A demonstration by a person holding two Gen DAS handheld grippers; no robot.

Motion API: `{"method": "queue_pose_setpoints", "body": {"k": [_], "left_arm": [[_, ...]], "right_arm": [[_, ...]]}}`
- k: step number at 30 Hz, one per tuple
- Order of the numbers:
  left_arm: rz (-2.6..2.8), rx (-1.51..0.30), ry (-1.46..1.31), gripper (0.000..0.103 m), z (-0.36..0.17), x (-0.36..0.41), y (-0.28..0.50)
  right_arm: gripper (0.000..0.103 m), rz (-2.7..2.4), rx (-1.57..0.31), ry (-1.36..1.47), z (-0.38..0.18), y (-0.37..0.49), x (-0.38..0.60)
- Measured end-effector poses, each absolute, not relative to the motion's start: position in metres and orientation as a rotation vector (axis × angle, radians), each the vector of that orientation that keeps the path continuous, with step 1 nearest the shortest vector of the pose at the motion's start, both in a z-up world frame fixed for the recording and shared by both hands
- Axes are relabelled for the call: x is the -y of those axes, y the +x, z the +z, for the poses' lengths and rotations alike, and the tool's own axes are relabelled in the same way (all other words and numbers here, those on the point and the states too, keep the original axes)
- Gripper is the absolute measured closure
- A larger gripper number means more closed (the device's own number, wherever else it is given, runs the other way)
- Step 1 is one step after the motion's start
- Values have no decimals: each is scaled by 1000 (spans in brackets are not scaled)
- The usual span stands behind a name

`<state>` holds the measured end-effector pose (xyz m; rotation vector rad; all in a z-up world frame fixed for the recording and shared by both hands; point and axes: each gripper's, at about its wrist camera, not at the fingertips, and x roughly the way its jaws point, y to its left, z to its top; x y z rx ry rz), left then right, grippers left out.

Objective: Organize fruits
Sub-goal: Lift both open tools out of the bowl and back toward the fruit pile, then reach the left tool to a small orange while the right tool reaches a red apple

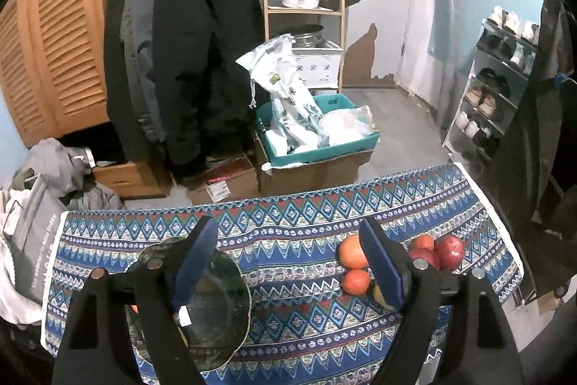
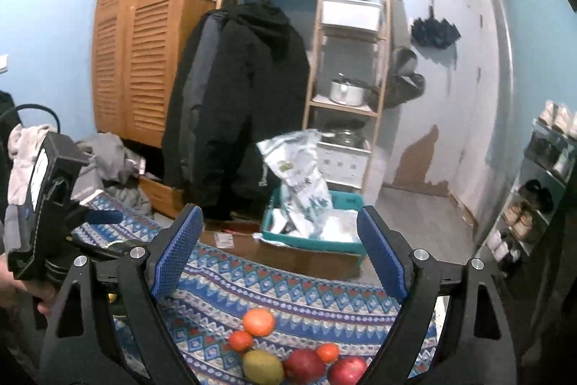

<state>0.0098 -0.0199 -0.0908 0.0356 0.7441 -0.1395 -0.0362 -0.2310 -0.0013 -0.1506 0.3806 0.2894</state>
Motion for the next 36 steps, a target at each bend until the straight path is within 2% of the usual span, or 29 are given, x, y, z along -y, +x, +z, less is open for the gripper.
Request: {"method": "queue_pose_setpoints", "body": {"k": [11, 20, 24, 36], "left_arm": [[-188, -811, 55, 21, -109, 51, 28], [-190, -934, 36, 21, -151, 69, 54], [-183, -970, 31, 29, -167, 72, 62], [-162, -1047, 81, 29, -199, 92, 76]], "right_arm": [[16, 170, -443, -109, -17, -27, 283], [16, 91, -584, -107, -62, -4, 318], [16, 64, -645, -96, -83, 3, 331], [16, -8, -782, -78, -125, 18, 356]]}}
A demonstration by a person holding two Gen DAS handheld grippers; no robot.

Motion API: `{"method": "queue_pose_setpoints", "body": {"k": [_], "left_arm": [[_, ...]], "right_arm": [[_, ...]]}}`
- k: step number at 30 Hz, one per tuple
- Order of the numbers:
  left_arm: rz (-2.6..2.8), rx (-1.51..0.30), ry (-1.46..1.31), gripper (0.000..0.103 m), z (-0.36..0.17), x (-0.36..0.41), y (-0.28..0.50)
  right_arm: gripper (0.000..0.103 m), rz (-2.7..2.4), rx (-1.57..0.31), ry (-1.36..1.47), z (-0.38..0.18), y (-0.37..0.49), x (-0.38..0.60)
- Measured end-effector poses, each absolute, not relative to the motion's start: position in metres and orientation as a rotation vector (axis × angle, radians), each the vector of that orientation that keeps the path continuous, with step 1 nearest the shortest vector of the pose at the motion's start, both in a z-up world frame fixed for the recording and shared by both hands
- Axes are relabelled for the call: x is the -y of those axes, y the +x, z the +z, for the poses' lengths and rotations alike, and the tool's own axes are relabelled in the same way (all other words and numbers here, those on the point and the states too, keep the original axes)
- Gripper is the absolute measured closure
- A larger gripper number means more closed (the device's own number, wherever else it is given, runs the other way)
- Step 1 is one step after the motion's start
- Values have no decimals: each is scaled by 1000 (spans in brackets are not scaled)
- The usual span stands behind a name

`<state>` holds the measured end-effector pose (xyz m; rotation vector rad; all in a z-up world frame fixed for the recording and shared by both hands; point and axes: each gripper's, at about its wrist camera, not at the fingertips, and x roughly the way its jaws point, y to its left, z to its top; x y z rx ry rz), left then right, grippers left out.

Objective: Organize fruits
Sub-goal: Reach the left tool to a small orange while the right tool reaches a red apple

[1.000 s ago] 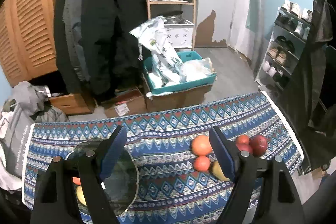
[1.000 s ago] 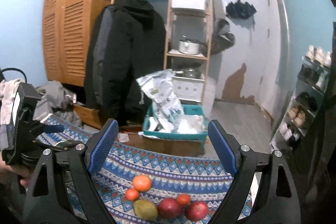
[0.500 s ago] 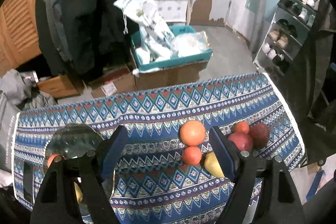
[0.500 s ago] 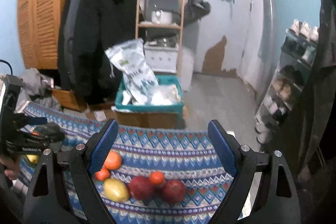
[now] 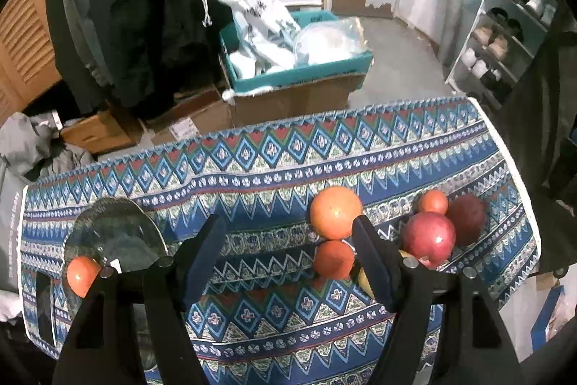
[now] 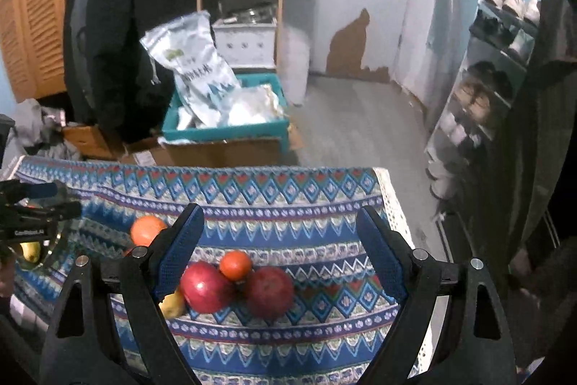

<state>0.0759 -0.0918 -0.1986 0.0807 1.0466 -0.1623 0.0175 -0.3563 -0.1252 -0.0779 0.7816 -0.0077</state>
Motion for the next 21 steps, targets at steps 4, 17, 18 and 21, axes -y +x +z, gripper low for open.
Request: {"method": "queue_pose_setpoints", "body": {"k": [4, 17, 18, 21], "left_arm": [[-165, -1118, 67, 29, -222, 96, 84], [-251, -1272, 98, 29, -282, 118, 96], [-257, -1285, 93, 29, -286, 120, 98], [-284, -1321, 75, 29, -297, 123, 100]], "right_arm": [[16, -33, -840, -80, -146, 24, 363], [16, 0, -1100, -12, -221, 47, 379], [16, 4, -1117, -7, -225, 49, 380], [16, 13, -1153, -8, -238, 55, 379]]}}
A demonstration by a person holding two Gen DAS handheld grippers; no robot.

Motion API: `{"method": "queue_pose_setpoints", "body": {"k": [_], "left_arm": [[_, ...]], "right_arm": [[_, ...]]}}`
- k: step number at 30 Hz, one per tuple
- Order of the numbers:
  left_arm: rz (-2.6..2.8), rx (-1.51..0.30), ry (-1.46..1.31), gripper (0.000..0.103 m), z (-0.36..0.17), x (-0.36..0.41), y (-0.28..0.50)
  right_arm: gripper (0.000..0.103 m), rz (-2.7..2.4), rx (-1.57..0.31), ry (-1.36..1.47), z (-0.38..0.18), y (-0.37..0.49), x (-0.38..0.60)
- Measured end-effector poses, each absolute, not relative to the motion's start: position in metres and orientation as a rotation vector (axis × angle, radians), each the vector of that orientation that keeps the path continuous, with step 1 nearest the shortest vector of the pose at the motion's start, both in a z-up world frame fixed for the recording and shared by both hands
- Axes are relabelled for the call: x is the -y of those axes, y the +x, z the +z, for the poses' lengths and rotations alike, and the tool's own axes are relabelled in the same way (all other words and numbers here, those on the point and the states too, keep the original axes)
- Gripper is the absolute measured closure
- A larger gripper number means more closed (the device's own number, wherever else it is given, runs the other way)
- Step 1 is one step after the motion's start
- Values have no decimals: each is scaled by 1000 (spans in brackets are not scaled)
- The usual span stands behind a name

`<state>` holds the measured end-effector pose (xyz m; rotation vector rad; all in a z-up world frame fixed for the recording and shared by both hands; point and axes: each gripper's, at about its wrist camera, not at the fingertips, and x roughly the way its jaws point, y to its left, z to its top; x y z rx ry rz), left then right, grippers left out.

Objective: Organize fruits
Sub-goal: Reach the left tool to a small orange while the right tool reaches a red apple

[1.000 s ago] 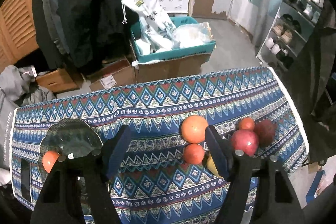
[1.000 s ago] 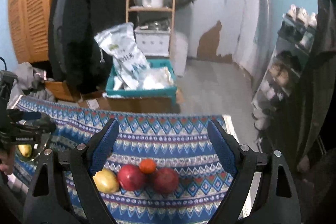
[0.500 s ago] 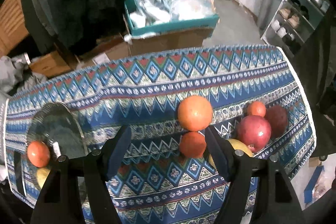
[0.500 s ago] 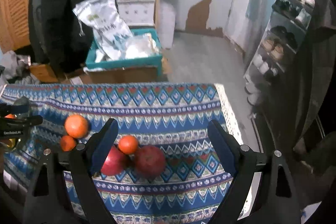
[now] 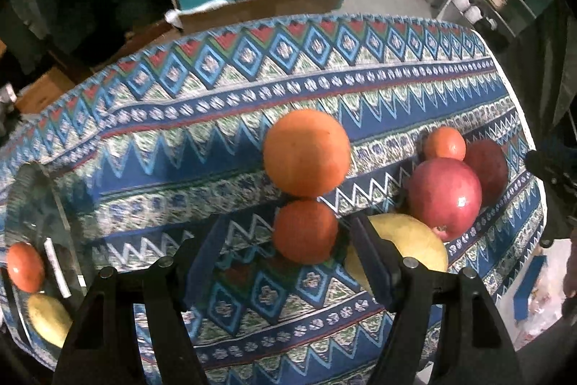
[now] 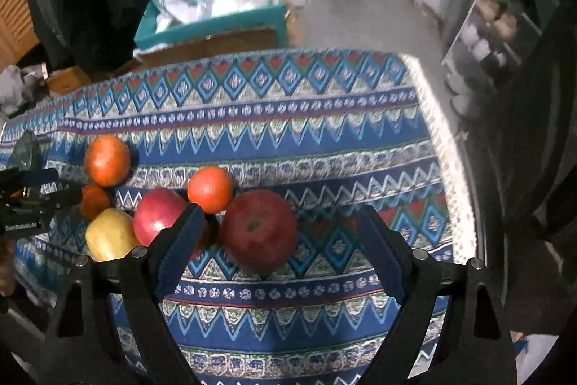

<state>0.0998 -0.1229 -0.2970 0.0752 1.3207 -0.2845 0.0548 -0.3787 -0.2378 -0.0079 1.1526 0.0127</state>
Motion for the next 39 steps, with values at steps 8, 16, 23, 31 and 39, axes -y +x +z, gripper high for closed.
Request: {"method": "queue_pose_setpoints", "body": {"k": [8, 16, 23, 31, 39], "left_arm": [[-289, -1362, 119, 34, -323, 130, 101], [-329, -1378, 18, 40, -333, 120, 105], [-369, -1375, 80, 59, -326, 132, 104], [-354, -1326, 178, 58, -324, 143, 101], [-371, -1352, 63, 57, -331, 128, 107]], "right_arm": [[16, 36, -1223, -17, -264, 64, 379], [21, 58, -1272, 3, -285, 66, 382], [23, 98, -1291, 14, -293, 69, 381], [30, 124, -1321, -10, -306, 73, 369], [31, 114, -1287, -22, -308, 74, 366]]}}
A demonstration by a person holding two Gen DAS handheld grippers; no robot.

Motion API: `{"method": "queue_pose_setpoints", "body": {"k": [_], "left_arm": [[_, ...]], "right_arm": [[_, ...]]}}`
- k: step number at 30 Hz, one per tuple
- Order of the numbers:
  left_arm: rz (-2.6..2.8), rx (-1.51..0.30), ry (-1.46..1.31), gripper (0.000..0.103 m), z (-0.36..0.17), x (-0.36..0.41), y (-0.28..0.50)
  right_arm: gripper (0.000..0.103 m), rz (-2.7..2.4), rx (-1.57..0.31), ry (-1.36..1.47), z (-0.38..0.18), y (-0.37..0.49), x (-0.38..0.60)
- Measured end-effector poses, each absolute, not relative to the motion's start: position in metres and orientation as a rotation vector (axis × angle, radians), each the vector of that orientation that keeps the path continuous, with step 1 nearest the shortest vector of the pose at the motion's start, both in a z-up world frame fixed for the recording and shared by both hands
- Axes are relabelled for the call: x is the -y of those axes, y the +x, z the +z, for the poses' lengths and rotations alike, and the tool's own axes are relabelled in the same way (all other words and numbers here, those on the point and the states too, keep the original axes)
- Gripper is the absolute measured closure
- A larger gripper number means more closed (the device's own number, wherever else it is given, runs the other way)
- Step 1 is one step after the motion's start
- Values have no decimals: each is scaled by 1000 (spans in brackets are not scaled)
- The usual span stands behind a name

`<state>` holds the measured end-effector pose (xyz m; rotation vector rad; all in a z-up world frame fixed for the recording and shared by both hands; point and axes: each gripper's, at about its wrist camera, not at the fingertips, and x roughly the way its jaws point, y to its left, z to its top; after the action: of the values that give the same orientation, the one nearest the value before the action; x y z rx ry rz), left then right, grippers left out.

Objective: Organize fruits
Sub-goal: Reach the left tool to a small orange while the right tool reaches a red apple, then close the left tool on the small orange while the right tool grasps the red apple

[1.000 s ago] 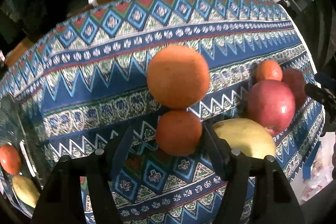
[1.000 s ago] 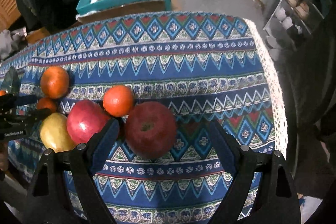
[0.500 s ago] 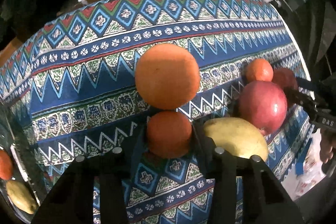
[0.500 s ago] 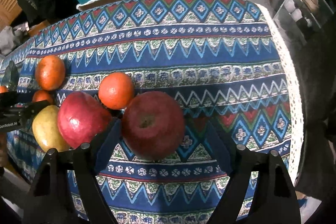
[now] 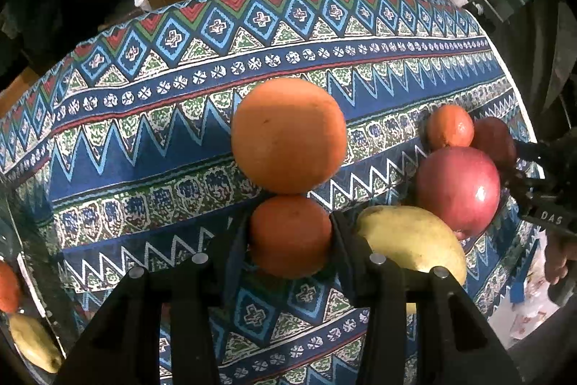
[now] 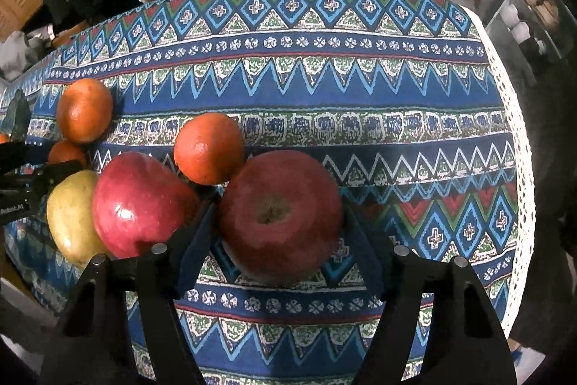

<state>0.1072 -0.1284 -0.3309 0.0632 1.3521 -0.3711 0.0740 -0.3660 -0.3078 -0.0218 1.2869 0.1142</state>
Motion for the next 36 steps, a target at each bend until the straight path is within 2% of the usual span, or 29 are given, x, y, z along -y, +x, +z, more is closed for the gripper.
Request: {"method": "queue_pose_setpoints", "body": {"k": [11, 28, 29, 30, 32, 33, 35, 36], "left_arm": [[-371, -1288, 92, 59, -320, 124, 92], [-399, -1091, 208, 59, -251, 140, 59], [-402, -1087, 205, 59, -248, 141, 58], [-406, -1085, 202, 59, -245, 141, 57], [-411, -1083, 201, 59, -243, 140, 55], [-411, -1084, 206, 59, -243, 141, 54], [-402, -1094, 217, 59, -249, 141, 54], [-397, -1105, 216, 59, -254, 139, 54]], "right_arm": [[32, 67, -1228, -61, -305, 67, 357], [38, 72, -1085, -40, -249, 51, 347], [41, 71, -1089, -36, -248, 51, 346], [55, 76, -1086, -32, -247, 51, 346], [74, 86, -1108, -10, -249, 55, 348], [67, 74, -1123, -8, -251, 58, 350], [63, 56, -1148, -3, -255, 60, 355], [57, 52, -1151, 6, -255, 61, 358]]}}
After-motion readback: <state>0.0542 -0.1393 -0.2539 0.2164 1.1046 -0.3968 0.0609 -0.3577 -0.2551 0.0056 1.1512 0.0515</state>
